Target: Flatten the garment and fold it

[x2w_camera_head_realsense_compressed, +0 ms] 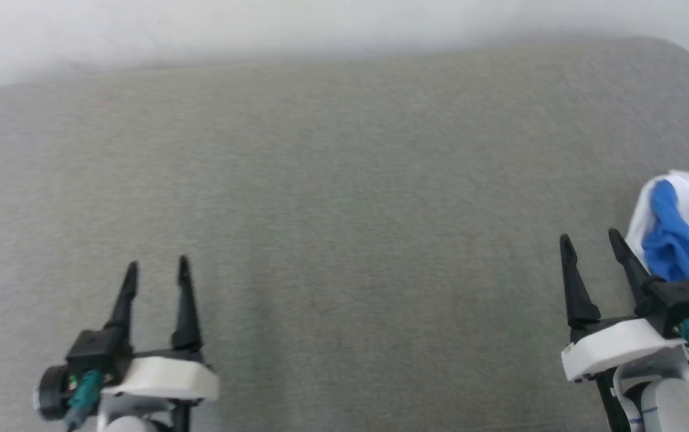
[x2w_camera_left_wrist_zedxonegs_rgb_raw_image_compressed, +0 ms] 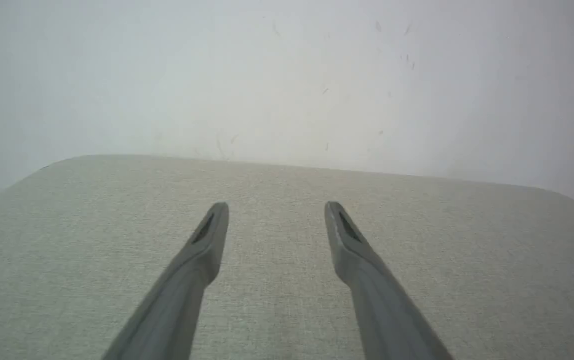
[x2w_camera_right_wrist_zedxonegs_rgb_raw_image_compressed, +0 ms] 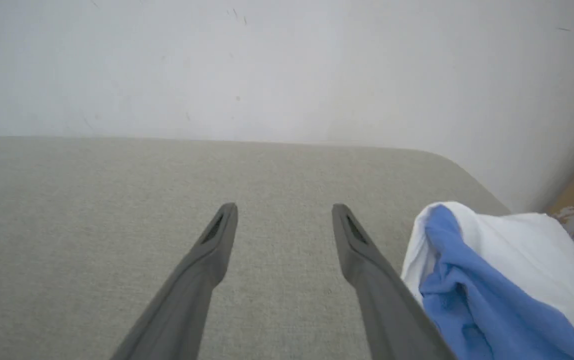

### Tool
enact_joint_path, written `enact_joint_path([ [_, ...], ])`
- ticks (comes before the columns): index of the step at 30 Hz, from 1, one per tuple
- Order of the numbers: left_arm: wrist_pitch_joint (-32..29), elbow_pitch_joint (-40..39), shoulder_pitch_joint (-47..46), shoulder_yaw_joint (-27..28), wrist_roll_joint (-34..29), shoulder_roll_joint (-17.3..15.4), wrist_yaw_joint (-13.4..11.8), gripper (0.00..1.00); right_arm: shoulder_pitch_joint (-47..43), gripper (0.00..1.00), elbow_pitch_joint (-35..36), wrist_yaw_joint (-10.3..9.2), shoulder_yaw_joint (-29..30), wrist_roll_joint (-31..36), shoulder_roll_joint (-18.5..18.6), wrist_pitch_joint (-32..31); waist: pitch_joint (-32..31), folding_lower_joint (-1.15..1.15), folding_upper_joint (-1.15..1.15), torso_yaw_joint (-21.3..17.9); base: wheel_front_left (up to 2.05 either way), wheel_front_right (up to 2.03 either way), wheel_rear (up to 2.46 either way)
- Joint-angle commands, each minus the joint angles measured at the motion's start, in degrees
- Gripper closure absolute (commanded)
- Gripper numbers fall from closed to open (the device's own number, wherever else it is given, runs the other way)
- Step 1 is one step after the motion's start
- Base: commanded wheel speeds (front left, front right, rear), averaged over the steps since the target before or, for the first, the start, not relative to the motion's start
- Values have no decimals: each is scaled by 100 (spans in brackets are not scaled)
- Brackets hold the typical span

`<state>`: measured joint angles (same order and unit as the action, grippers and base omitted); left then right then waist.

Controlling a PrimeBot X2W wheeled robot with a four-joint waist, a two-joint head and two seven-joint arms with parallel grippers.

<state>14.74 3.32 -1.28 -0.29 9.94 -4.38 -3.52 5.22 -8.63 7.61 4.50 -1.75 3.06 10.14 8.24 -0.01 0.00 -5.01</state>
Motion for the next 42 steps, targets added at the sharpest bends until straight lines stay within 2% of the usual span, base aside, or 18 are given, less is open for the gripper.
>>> enact_joint_path([
  [1, 26, 37, 70, 80, -42, -80, 41, 0, -106, 0, 139, -12, -34, -72, -3, 5, -481, 1, 0, 542, 0, 0, 0],
  [8, 26, 173, 287, 373, -8, -354, 335, 0, -657, 0, 1074, -12, -349, -564, -16, -153, -689, 1, 0, 698, 0, 0, 0],
  [12, 26, 211, 353, 298, -26, -472, 612, 0, -1000, 0, 1269, -12, -412, -665, -17, -209, -780, 1, 0, 687, 0, 0, 0],
  [15, 26, 329, 391, 250, 1, -517, 724, 0, -1193, 0, 1259, -12, -375, -719, -17, -217, -859, 1, 0, 649, 0, 0, 0],
  [27, -34, 911, 425, 45, 92, -615, 855, 0, -1359, 0, 1264, -12, -473, -619, -18, -249, -985, 1, 0, 563, 0, 0, 0],
  [28, -35, 908, 384, 51, 75, -588, 828, 100, -1317, 100, 1245, -2, -468, -659, -4, -252, -986, 1, 0, 563, 0, 0, 0],
  [42, -175, 792, 360, 52, -27, -515, 783, 100, -1240, 100, 1206, -2, -465, -584, -5, -324, -971, 1, 0, 557, 0, 0, 0],
])
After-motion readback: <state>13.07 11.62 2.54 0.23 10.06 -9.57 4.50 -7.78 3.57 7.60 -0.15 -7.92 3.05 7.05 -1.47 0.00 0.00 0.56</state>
